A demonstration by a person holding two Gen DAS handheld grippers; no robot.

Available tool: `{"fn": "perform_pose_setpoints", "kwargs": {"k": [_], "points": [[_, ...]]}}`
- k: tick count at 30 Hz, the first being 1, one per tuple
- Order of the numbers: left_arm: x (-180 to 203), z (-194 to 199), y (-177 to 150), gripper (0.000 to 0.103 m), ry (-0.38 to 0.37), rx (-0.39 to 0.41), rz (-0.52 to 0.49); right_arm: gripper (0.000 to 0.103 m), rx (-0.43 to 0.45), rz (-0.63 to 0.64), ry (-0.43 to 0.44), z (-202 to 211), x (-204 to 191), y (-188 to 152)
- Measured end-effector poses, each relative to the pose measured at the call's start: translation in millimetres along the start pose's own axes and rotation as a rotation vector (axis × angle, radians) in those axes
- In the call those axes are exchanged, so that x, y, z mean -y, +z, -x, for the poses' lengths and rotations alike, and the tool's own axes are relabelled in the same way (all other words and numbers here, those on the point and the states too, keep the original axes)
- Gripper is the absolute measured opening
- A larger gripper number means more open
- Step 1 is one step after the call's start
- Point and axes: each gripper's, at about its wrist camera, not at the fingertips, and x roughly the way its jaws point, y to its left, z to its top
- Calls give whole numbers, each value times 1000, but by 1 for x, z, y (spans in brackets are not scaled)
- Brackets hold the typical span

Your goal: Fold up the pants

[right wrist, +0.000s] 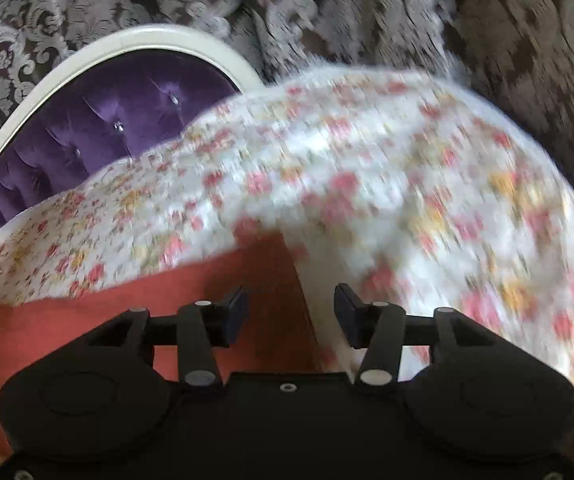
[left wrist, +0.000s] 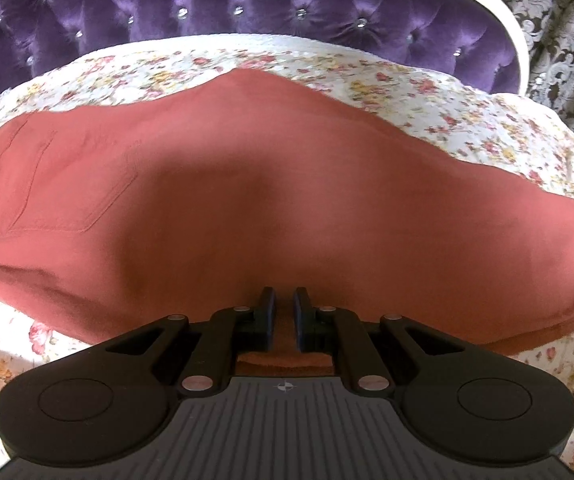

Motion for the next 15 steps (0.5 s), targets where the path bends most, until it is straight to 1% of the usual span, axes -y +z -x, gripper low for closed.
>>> {"fn": "perform_pose_setpoints", "kwargs": {"k": [1,2,3,5,7,8,12,15], "points": [[4,0,1,10,-11,0,-10,56,-42,-19,3,-1,6,-4],[10,-1,2,10,-25,-6,-23,56,-54,-26,20,2,13,-11],[15,-2,2,10,-37,-9,-34,56,-50,-23,33,9,15,-17],[28,-6,3,10,-66,-17,-59,56,-73,-2,48,17,13,-24],[36,-10,1,10,-79,-28,-73,56,-91,17,77,23,12,-31],[39,-11,0,10,-72,-24,-79,57,-96,25,88,25,10,-32],[44,-10,0,10,-54,-22,-93,57,-81,54,142,21,7,-34],[43,-10,1,10,-59,-26,-77,57,-56,10,230,7,12,-27]]}}
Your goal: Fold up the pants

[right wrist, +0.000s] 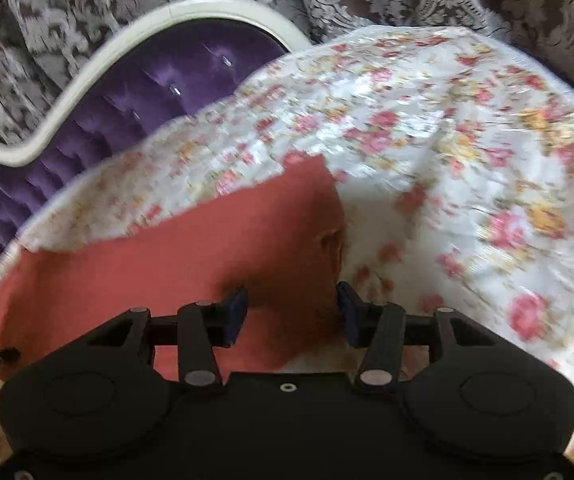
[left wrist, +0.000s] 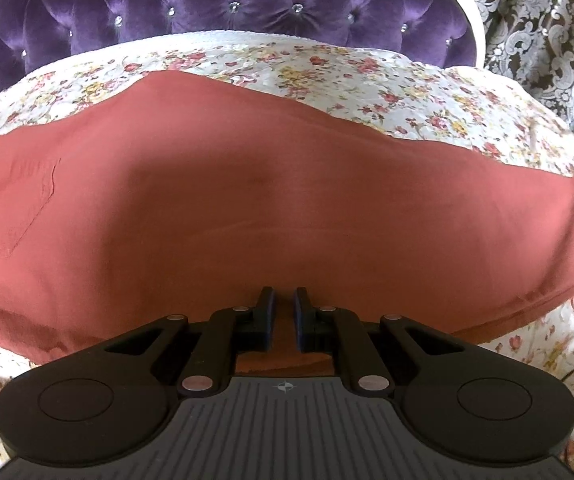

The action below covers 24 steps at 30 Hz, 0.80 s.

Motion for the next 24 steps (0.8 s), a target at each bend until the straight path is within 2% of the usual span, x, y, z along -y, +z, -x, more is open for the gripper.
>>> {"fn": "perform_pose_setpoints", "kwargs": {"k": [4,5,6,8,11,14,21,23,24], "points": [[2,2,1,10,13,-5,5,57,41,-94,89,-13,11,9],[4,3,2,10,17,-7,6,53,44,-118,98,-14,13,10],[7,5,4,10,13,-7,7,17,44,-125,102,-13,13,10],[15,8,10,10,-2,3,2,15,19,-112,89,-10,10,8],[40,8,24,10,-23,22,-51,15,79,-94,54,15,7,5],[73,-1,42,10,-67,30,-97,14,125,-147,95,35,11,8],[144,-44,52,10,-169,-5,-165,14,107,-120,78,34,1,12],[158,-60,46,10,-154,-49,-202,14,97,-135,76,32,3,11],[161,-60,43,10,-137,-19,-217,14,92,-146,75,31,4,11]]}}
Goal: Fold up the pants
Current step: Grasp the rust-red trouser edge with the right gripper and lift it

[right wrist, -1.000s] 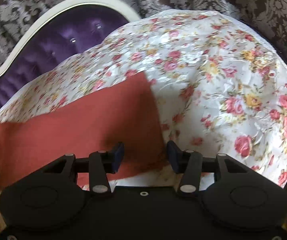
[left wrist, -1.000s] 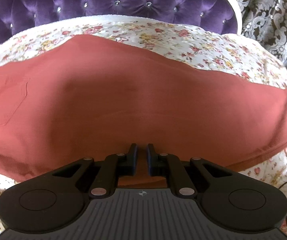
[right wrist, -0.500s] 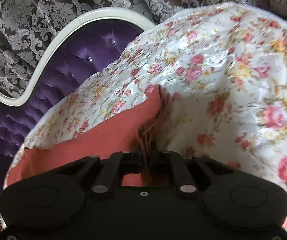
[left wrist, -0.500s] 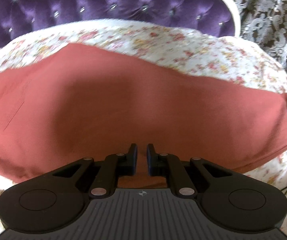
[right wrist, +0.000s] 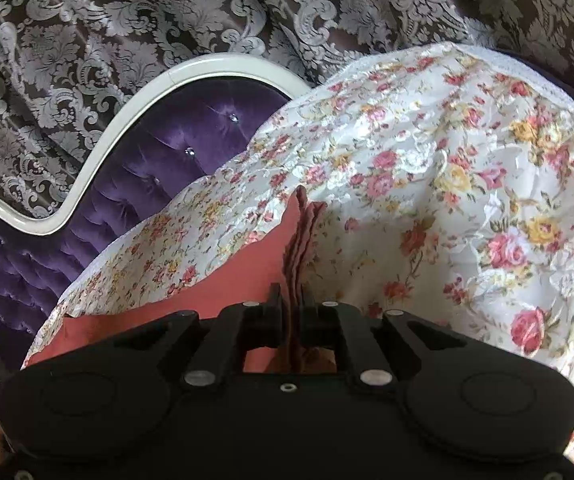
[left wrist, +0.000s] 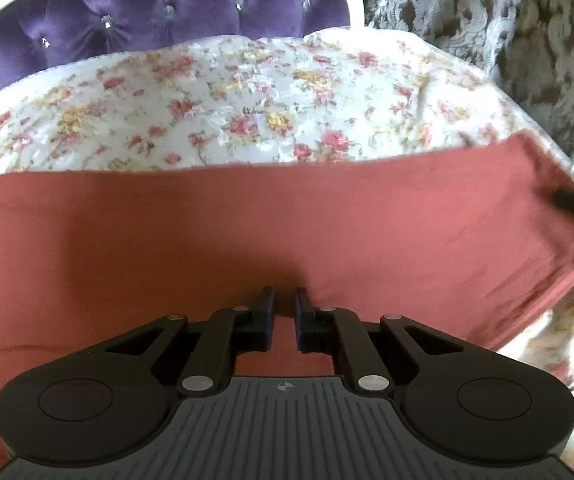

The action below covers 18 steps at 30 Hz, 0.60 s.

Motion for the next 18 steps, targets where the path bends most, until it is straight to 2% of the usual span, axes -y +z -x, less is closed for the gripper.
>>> {"fn": "perform_pose_setpoints", "kwargs": {"k": [3,5,6,9,11,12,13,14,18], "points": [[3,1,1,10,14,-8,-15,14,0,-20,1,6,0,-1],[-3,7,7,10,-7,-1,30,14,7,-15,7,11,-7,0],[-7,11,10,10,-11,27,60,15,11,-11,13,13,-12,1],[-18,6,25,10,12,64,120,15,26,0,30,20,-31,1],[-25,-7,34,10,45,52,152,15,39,13,38,26,-46,1],[-30,-16,36,10,78,21,172,15,45,18,39,28,-54,1],[-34,-24,39,10,81,-6,183,15,49,24,42,30,-62,1],[-36,-24,40,10,68,15,185,15,54,29,48,33,-71,1],[-40,-15,41,10,46,-3,154,15,64,50,62,37,-102,1]]}}
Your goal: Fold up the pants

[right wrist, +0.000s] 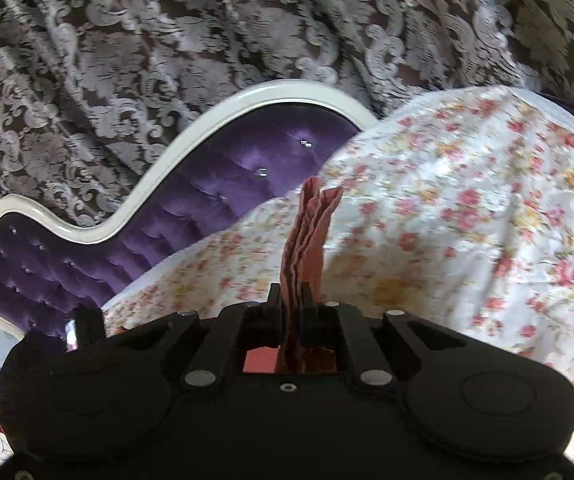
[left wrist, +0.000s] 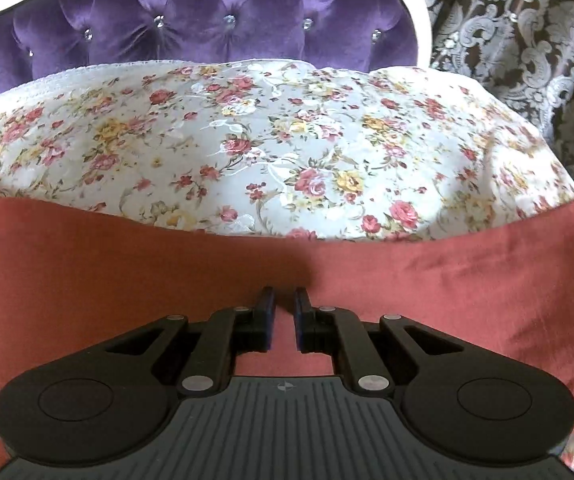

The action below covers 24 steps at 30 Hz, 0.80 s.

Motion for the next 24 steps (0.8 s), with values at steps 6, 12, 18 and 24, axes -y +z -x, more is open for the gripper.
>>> {"fn": "perform_pose_setpoints", "kwargs": {"k": [6,12,18,24], "points": [[-48,34,-17,10,-12,4,37,15,-32,43,60,-15,-56,-7],[-129,81,-34,10,52,45,117,15,-131,148,180,-72,-138,-33],[-194,119,-53,10,144,88,188,15,-259,287,231,-156,-212,-92],[-230,137,-69,10,196,100,258,15,-377,301,308,-208,-244,-154]]}}
